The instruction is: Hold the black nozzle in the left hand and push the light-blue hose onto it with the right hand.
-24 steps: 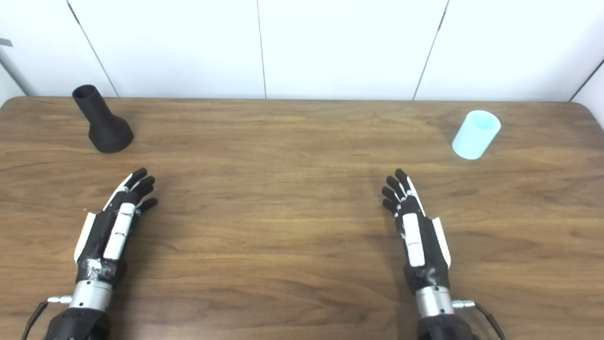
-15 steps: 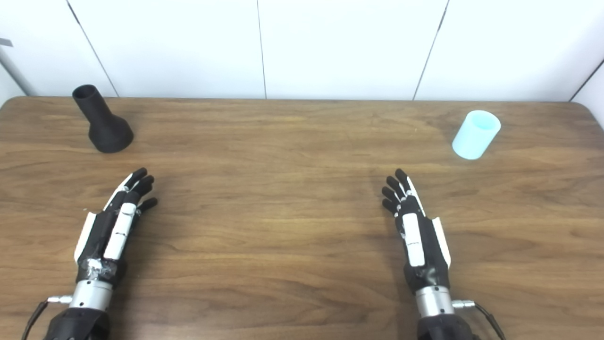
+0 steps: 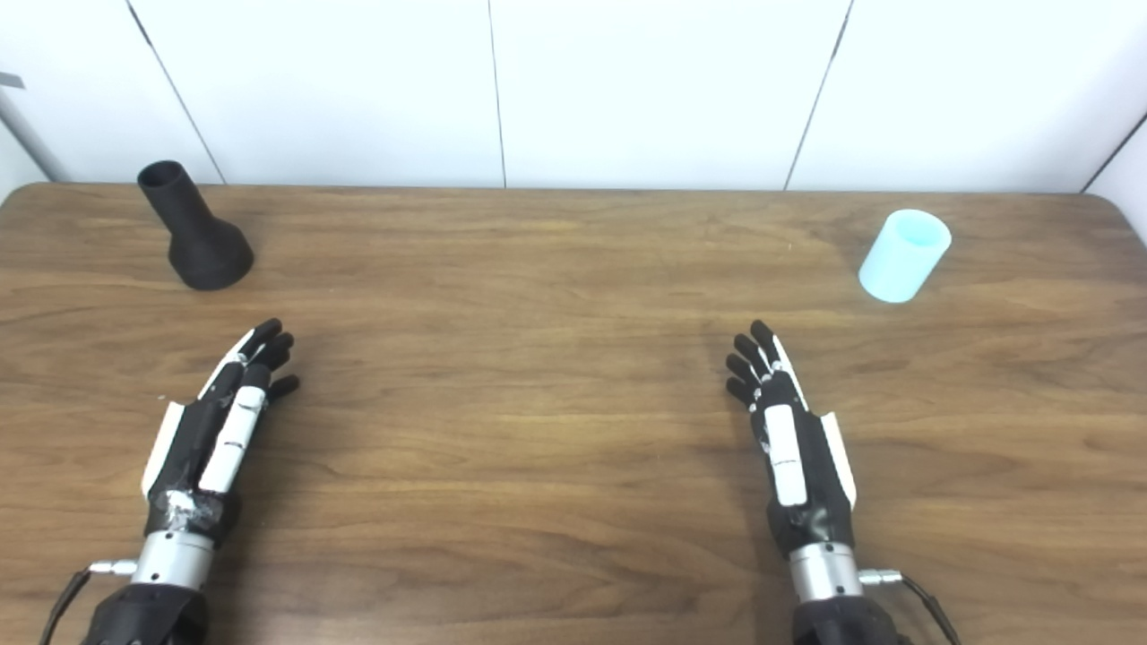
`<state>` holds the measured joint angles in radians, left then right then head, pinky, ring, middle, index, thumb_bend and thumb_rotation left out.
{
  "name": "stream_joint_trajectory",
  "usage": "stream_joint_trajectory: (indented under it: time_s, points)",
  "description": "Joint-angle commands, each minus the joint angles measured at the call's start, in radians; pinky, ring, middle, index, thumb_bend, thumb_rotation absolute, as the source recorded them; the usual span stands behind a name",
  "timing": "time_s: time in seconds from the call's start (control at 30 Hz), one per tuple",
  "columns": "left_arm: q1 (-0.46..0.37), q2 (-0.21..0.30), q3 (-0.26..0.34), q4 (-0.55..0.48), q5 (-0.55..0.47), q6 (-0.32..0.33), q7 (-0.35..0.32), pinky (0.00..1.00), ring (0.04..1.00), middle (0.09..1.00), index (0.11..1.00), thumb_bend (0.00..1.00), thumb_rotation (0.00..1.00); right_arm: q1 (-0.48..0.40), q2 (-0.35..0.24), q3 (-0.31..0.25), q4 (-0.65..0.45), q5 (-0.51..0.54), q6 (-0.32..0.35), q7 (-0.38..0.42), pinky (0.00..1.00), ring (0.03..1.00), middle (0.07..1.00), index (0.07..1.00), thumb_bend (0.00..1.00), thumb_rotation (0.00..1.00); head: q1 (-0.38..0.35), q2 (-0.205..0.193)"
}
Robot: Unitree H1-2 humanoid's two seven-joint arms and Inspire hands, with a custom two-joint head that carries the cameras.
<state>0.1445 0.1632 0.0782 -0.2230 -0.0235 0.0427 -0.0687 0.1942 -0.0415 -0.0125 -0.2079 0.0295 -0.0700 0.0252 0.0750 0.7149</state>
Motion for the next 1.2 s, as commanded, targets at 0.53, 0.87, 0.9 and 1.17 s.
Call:
stream_joint_trajectory:
  time_s: [0.53,0.87,0.9,1.17]
  points:
    - [0.069,-0.085,-0.109,-0.030,0.125,0.054,0.079,0.95,0.922,0.902,0.901,0.43,0.64,0.064,-0.059,-0.055,0.046,0.088,-0.021,0.065,1.00,0.951,0.956,0.994,0.62,1.00,0.279,-0.166]
    - [0.104,-0.094,-0.141,-0.034,0.157,0.036,0.118,0.94,0.929,0.908,0.902,0.40,0.62,0.089,-0.071,-0.063,0.058,0.132,-0.040,0.101,1.00,0.949,0.951,0.973,0.64,1.00,0.297,-0.221]
    - [0.106,-0.091,-0.145,-0.034,0.163,0.032,0.122,0.94,0.927,0.908,0.903,0.40,0.62,0.091,-0.072,-0.065,0.060,0.131,-0.045,0.103,1.00,0.948,0.949,0.971,0.64,1.00,0.297,-0.222]
    - [0.118,-0.104,-0.152,-0.053,0.176,0.032,0.149,0.92,0.917,0.896,0.894,0.45,0.58,0.100,-0.080,-0.076,0.048,0.123,-0.053,0.112,0.99,0.944,0.941,0.964,0.69,1.00,0.291,-0.202]
